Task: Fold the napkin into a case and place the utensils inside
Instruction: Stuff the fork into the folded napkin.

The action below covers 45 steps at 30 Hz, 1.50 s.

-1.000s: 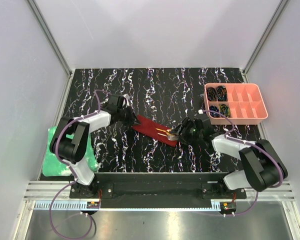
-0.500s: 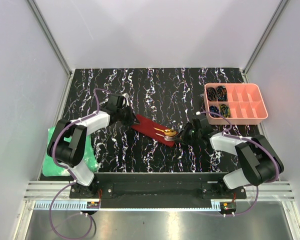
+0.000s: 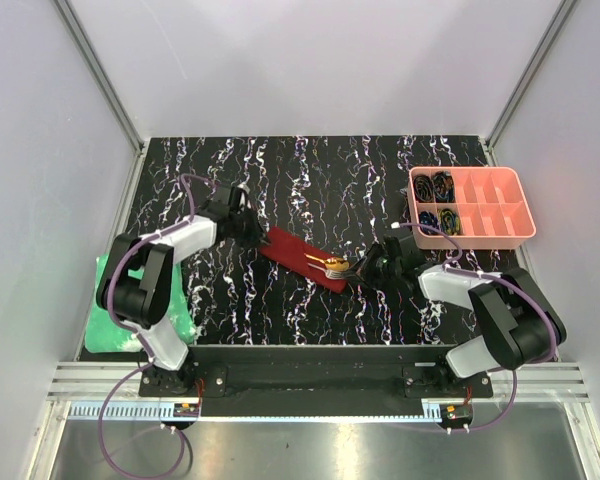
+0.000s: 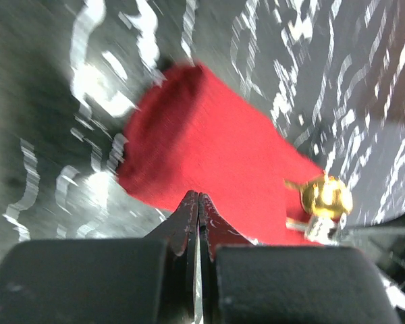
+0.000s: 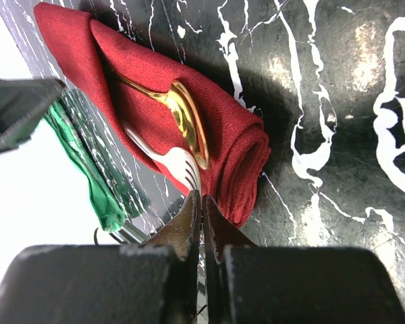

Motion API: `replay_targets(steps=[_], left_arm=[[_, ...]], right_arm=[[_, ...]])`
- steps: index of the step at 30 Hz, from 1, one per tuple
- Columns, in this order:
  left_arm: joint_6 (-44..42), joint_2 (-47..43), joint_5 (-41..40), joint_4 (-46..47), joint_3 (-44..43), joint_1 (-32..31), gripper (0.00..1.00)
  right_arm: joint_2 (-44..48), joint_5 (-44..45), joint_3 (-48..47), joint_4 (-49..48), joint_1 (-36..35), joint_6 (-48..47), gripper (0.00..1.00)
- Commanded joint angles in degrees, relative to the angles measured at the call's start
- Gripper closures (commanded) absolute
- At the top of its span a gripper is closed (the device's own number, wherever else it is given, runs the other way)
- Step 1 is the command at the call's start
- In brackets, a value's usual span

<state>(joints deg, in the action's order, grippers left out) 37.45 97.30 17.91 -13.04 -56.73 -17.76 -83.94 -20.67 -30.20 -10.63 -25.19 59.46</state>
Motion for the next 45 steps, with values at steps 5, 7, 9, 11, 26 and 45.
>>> replay_targets(steps=[5,7,9,11,26,45], left_arm=[[-3.7,3.2,-2.6,-1.0,-6.1,2.8,0.88],[-4.1,4.0,-3.7,-1.3,-6.7,2.8,0.79],[-4.9,5.5,-3.4,-1.7,-7.5,2.9,0.76],[-5.0,6.5,-3.1,-2.0,-7.8,2.9,0.74],[-4.5,9.2,-2.5,-0.1,-4.1,2.5,0.91],[-4.8,3.4,-3.4,-0.3,-1.3,1.1,0.82]], right_arm=[[-2.2,-1.5,-0.7,-4.2,-0.6,0.7,1.0],[-2.4,-1.7,-0.5,-4.4,-0.6,0.7,1.0],[-2.6,-1.8,-0.5,-4.7,-0.6,0.7,1.0],[-2.9,-2.1,-0.4,-4.9,-0.6,0.7,1.0],[-3.2,-2.6,-1.7,-5.1,-2.0,1.8,0.98],[-2.0,1.1,-4.5,1.0,-4.3,-0.8,0.61]])
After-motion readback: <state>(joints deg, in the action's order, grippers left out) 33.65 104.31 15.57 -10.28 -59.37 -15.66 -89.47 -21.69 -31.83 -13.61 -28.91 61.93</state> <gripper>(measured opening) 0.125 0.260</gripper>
